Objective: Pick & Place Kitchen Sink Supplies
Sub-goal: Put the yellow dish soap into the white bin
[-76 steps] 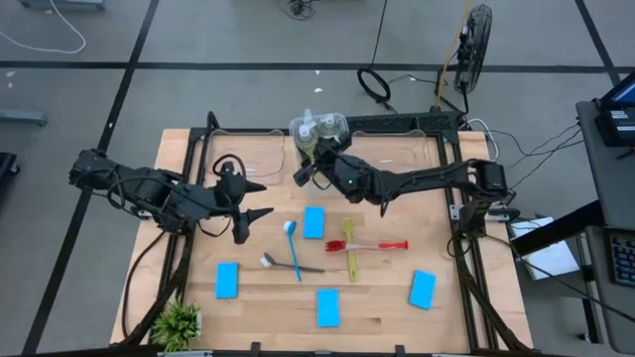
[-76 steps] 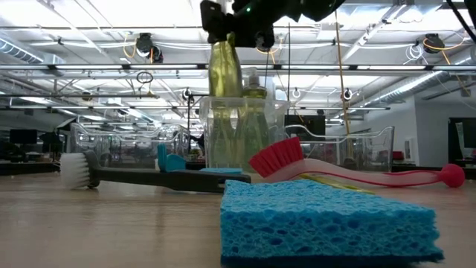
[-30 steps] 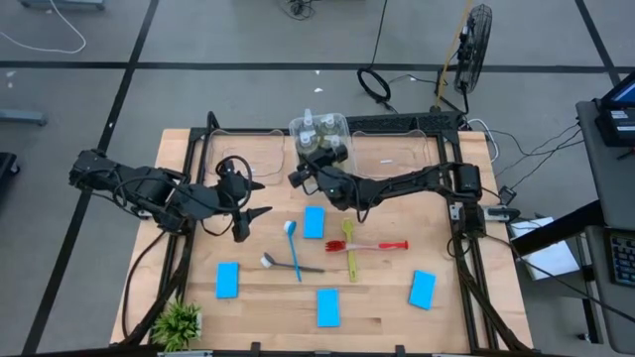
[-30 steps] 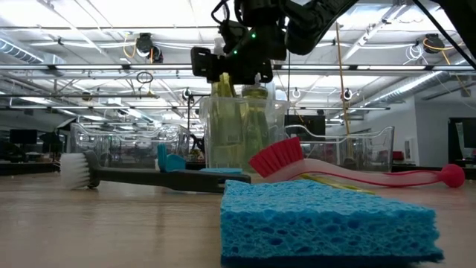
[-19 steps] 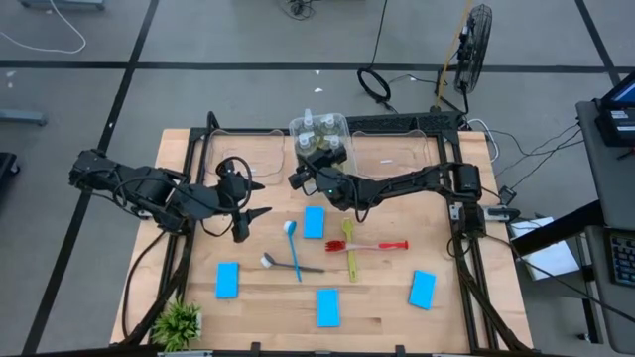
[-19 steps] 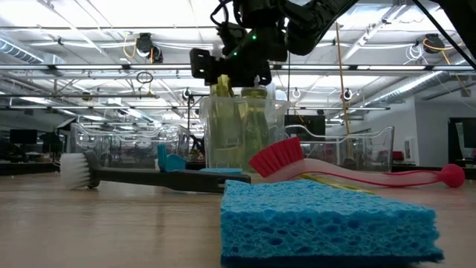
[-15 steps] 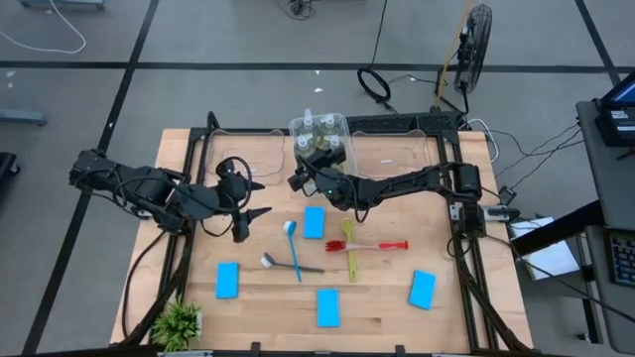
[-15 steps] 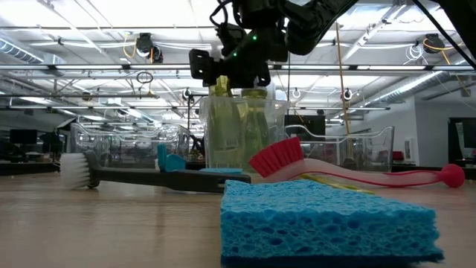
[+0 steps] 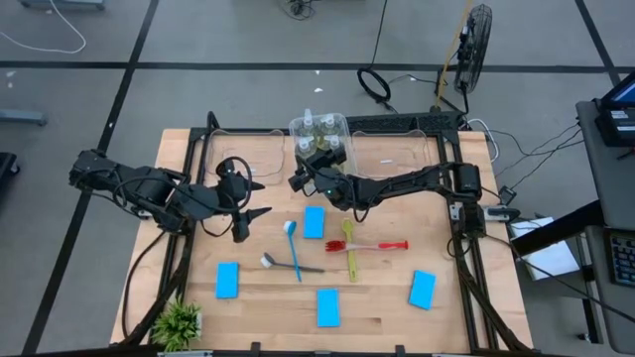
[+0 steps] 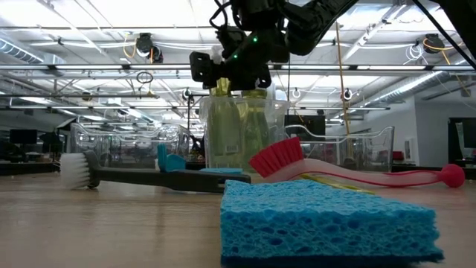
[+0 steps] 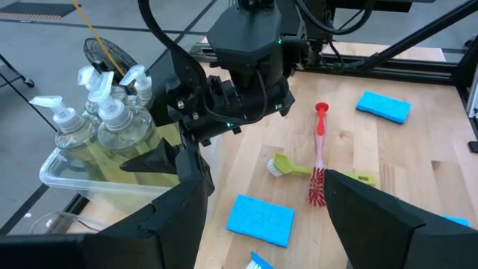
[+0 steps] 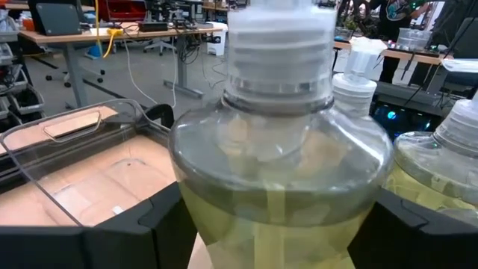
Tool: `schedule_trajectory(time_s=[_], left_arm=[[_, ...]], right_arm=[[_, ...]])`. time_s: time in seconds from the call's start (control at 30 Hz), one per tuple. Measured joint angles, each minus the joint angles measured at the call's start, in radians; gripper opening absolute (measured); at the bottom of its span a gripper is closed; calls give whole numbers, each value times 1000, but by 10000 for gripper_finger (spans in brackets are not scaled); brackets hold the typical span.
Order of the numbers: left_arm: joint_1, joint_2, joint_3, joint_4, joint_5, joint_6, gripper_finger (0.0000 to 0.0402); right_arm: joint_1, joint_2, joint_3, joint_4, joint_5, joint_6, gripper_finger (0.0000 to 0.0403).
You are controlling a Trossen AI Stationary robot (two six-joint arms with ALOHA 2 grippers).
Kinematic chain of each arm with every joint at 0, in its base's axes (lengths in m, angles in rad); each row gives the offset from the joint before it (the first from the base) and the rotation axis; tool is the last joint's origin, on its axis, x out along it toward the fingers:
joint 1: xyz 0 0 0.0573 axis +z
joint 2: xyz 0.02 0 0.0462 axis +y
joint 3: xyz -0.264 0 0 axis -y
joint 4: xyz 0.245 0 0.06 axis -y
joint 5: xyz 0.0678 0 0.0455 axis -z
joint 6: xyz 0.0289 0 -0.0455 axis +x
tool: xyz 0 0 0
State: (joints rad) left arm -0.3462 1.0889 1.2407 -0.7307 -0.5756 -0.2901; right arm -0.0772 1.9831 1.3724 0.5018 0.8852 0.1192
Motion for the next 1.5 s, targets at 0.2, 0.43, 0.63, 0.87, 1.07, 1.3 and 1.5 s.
schedule_trajectory(time_s=[0.2, 0.43, 0.63, 0.87, 1.07, 1.3, 1.5], left_arm=[[0, 0, 0, 0, 1, 18, 269], [0, 0, 0, 0, 1, 22, 269], [0, 0, 0, 0, 1, 26, 269], [0, 0, 0, 0, 0, 26, 269], [0, 0, 0, 0, 1, 25, 269], [0, 0, 0, 0, 1, 20, 269], [0, 0, 0, 1, 1, 20, 269]], right_arm=[[0, 0, 0, 0, 0, 0, 283], [0, 0, 0, 0, 0, 0, 295], [0, 0, 0, 0, 0, 0, 295], [0, 0, 0, 0, -1, -10, 295], [0, -2, 0, -14, -2, -11, 295], [-1, -2, 0, -14, -45, -13, 295], [-1, -2, 0, -13, -47, -34, 295]])
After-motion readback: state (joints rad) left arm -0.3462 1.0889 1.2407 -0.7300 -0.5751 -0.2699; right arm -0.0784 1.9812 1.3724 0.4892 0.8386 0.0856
